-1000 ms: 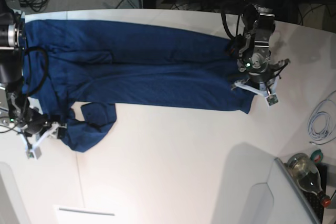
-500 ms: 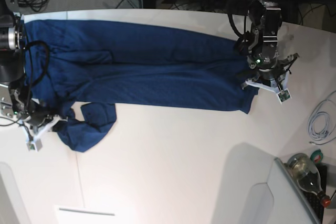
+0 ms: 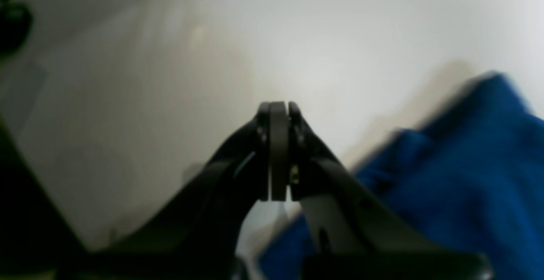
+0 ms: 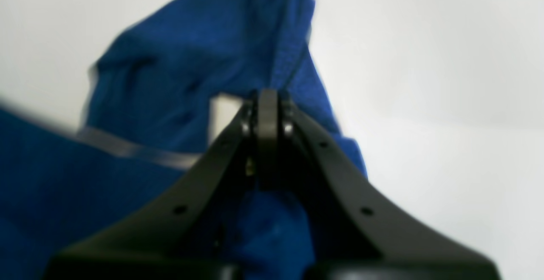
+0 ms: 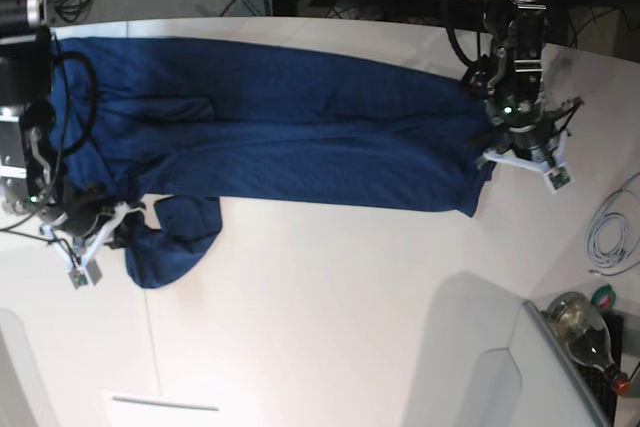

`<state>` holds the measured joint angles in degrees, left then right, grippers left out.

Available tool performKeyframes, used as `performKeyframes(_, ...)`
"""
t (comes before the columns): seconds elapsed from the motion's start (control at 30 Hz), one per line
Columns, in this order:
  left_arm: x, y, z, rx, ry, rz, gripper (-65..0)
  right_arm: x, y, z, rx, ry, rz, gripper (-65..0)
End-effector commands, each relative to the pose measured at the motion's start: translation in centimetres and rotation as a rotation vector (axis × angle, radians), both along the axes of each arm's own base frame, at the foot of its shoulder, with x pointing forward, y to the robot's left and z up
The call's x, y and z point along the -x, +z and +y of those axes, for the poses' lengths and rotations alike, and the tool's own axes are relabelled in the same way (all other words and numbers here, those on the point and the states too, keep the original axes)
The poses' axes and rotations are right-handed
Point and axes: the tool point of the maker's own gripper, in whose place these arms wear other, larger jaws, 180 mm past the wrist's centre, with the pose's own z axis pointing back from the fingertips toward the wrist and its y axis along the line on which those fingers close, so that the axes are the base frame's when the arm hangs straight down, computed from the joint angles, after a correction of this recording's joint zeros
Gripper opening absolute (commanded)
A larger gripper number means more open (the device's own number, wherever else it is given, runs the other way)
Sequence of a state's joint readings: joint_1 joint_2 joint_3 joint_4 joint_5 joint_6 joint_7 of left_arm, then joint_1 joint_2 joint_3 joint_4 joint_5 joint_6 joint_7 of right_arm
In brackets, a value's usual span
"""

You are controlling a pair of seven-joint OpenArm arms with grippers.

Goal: Layout the t-shirt on the table in an organized manner, then fold the t-shirt properly
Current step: 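Lift both grippers away from the folded shirt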

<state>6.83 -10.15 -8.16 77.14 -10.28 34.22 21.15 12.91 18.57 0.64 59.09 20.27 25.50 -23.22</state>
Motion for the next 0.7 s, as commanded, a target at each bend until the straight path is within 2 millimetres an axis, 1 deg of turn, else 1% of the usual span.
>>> performKeyframes(0.0, -0.6, 1.8, 1.6, -0.056, 0.013, -0.043, -65.0, -1.0, 2.8, -1.5, 0.019, -0.032, -0.068, -65.0)
performKeyframes(0.03, -0.3, 1.9, 2.2, -0.059, 0.031, -0.047, -65.0, -0.3, 3.4, -1.5, 0.024, -0.037, -0.07, -65.0)
performKeyframes(0.13, 0.5, 2.4, 4.0, -0.066, 0.09, -0.056, -65.0, 1.9, 5.3, -0.3, 0.031, -0.026, -0.096, -65.0)
performKeyframes(0.2, 1.0, 2.5, 4.8, -0.071, 0.115, -0.058, -65.0, 3.3, 6.5, 0.8, 0.038, -0.006, -0.116, -65.0)
performKeyframes(0.3, 1.5, 2.2, 5.7, -0.083, 0.123, -0.035, -65.0, 5.7, 7.2, 2.8, 0.041, 0.028, -0.106, -65.0)
performKeyframes(0.37, 1.6, 2.0, 5.9, -0.087, 0.123, -0.026, -65.0, 7.3, 7.0, 4.0, 0.036, 0.046, -0.081, -65.0)
performKeyframes(0.5, 1.7, 2.1, 6.2, -0.091, 0.127, -0.027, -65.0, 10.9, 5.0, 5.6, 0.004, 0.053, 0.0, -65.0)
performKeyframes(0.57, 1.7, 2.2, 6.3, -0.095, 0.127, -0.028, -65.0, 12.2, 4.1, 5.9, -0.007, 0.052, 0.035, -65.0)
performKeyframes(0.67, 1.7, 2.2, 6.3, -0.096, 0.126, -0.028, -65.0, 13.6, 3.0, 6.6, -0.028, 0.048, 0.074, -63.6)
